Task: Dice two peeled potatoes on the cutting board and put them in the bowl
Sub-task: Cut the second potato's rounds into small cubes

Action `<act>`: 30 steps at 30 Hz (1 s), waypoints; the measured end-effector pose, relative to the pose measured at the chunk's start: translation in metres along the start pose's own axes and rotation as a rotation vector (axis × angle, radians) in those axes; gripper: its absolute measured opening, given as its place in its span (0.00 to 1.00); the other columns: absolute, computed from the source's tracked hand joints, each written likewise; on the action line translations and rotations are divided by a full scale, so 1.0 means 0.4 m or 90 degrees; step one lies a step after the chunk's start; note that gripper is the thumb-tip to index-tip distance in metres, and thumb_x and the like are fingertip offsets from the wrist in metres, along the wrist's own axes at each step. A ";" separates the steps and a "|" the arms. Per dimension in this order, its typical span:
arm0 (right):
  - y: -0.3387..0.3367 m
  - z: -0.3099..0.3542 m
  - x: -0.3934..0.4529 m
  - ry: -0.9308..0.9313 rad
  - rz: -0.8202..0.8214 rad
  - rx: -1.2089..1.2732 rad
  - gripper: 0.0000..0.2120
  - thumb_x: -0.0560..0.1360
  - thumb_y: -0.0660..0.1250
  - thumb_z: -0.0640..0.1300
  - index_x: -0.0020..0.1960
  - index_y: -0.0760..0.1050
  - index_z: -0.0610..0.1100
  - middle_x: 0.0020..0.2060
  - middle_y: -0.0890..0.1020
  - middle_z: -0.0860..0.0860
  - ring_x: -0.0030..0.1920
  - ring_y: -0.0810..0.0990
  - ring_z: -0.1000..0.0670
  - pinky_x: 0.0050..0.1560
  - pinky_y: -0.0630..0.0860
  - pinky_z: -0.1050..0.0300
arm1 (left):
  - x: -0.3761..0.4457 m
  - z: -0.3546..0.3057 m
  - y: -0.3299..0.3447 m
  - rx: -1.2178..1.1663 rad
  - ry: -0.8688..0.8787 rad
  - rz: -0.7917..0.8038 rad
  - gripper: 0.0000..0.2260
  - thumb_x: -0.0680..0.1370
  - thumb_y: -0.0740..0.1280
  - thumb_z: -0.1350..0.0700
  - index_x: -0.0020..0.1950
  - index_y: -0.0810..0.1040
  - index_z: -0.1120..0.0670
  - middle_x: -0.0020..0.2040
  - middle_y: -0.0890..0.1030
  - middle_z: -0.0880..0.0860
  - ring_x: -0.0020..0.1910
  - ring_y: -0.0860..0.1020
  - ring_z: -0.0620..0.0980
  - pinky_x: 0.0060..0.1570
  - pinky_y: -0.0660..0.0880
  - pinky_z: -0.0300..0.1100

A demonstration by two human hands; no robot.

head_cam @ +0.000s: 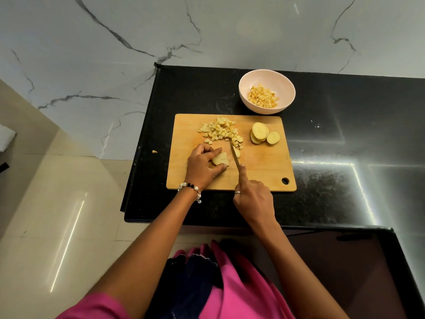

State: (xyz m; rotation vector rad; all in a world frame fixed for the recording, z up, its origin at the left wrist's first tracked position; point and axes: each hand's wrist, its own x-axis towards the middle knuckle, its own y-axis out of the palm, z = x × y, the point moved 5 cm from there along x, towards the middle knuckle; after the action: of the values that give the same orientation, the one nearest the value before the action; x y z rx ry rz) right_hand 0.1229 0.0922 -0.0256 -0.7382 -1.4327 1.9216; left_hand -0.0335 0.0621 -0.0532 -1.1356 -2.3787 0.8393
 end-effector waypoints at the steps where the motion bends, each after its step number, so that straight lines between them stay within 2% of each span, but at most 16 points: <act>1: 0.003 0.005 -0.005 -0.004 0.005 0.009 0.28 0.80 0.52 0.44 0.78 0.47 0.45 0.44 0.79 0.42 0.42 0.77 0.41 0.35 0.64 0.53 | 0.000 0.000 -0.003 -0.005 -0.001 -0.002 0.23 0.68 0.76 0.52 0.62 0.79 0.55 0.52 0.74 0.50 0.55 0.73 0.47 0.57 0.68 0.35; 5: 0.011 0.035 -0.017 -0.023 0.035 0.020 0.28 0.80 0.52 0.44 0.78 0.48 0.45 0.44 0.79 0.42 0.42 0.77 0.41 0.36 0.64 0.53 | -0.001 -0.001 -0.006 -0.007 -0.002 -0.010 0.20 0.68 0.75 0.55 0.60 0.80 0.55 0.53 0.75 0.51 0.54 0.74 0.47 0.57 0.70 0.36; 9: 0.017 0.051 -0.025 -0.007 0.053 -0.014 0.30 0.79 0.52 0.42 0.78 0.45 0.43 0.45 0.78 0.42 0.39 0.75 0.43 0.35 0.64 0.53 | -0.002 -0.003 -0.003 -0.008 -0.001 -0.014 0.19 0.68 0.75 0.55 0.59 0.81 0.55 0.52 0.75 0.51 0.53 0.74 0.48 0.56 0.72 0.39; 12: 0.030 0.071 -0.016 -0.015 0.060 -0.059 0.31 0.78 0.52 0.39 0.77 0.42 0.40 0.46 0.78 0.42 0.41 0.77 0.41 0.35 0.65 0.53 | -0.001 -0.003 -0.002 -0.006 0.001 -0.020 0.19 0.68 0.75 0.55 0.58 0.81 0.56 0.51 0.75 0.52 0.52 0.74 0.49 0.56 0.73 0.42; 16: 0.042 0.077 -0.012 -0.021 0.074 -0.058 0.31 0.78 0.52 0.38 0.77 0.42 0.39 0.47 0.78 0.41 0.42 0.78 0.40 0.35 0.65 0.53 | -0.004 -0.007 -0.002 -0.006 0.001 -0.033 0.18 0.69 0.75 0.56 0.58 0.81 0.56 0.50 0.75 0.52 0.51 0.74 0.50 0.55 0.72 0.41; 18: 0.043 0.068 -0.034 -0.027 0.065 -0.059 0.33 0.76 0.58 0.38 0.77 0.46 0.37 0.43 0.78 0.40 0.38 0.79 0.40 0.32 0.65 0.54 | -0.005 -0.005 -0.001 -0.003 0.002 -0.036 0.18 0.69 0.75 0.56 0.58 0.81 0.56 0.50 0.75 0.53 0.52 0.74 0.50 0.55 0.73 0.43; 20: 0.045 0.060 -0.067 -0.035 0.047 -0.100 0.36 0.69 0.68 0.37 0.73 0.59 0.34 0.33 0.78 0.41 0.27 0.76 0.41 0.25 0.62 0.57 | -0.005 -0.005 -0.002 0.003 0.005 -0.034 0.18 0.69 0.75 0.55 0.58 0.81 0.56 0.51 0.75 0.53 0.52 0.74 0.50 0.56 0.73 0.44; 21: 0.045 0.056 -0.075 -0.036 0.033 -0.103 0.36 0.68 0.69 0.37 0.73 0.60 0.34 0.32 0.78 0.40 0.26 0.76 0.41 0.25 0.62 0.57 | -0.003 -0.004 -0.002 0.005 0.008 -0.033 0.19 0.69 0.75 0.55 0.59 0.81 0.56 0.51 0.75 0.53 0.52 0.74 0.50 0.56 0.73 0.44; 23: 0.041 0.051 -0.066 -0.037 0.049 -0.056 0.33 0.76 0.60 0.39 0.77 0.49 0.38 0.42 0.79 0.39 0.35 0.79 0.39 0.31 0.65 0.54 | -0.003 -0.003 -0.003 0.004 0.010 -0.025 0.19 0.69 0.75 0.55 0.59 0.80 0.56 0.51 0.75 0.53 0.53 0.74 0.50 0.57 0.73 0.44; 25: 0.036 0.042 -0.036 -0.032 0.055 -0.045 0.30 0.79 0.53 0.41 0.78 0.43 0.42 0.49 0.78 0.40 0.43 0.79 0.40 0.35 0.66 0.53 | -0.006 -0.005 -0.004 0.004 0.015 -0.022 0.20 0.69 0.75 0.55 0.60 0.80 0.56 0.52 0.75 0.53 0.53 0.74 0.49 0.58 0.72 0.42; 30: 0.007 0.018 0.015 -0.010 0.021 -0.041 0.29 0.80 0.53 0.43 0.78 0.46 0.44 0.47 0.79 0.42 0.43 0.78 0.41 0.35 0.65 0.53 | -0.011 -0.006 -0.014 -0.002 0.022 -0.037 0.22 0.69 0.76 0.57 0.62 0.78 0.59 0.55 0.75 0.54 0.53 0.74 0.46 0.56 0.66 0.29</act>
State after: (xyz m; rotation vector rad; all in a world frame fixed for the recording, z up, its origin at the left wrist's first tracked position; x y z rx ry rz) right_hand 0.1131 0.0916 -0.0270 -0.7832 -1.5070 1.9170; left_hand -0.0327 0.0568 -0.0479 -1.0677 -2.3729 0.7906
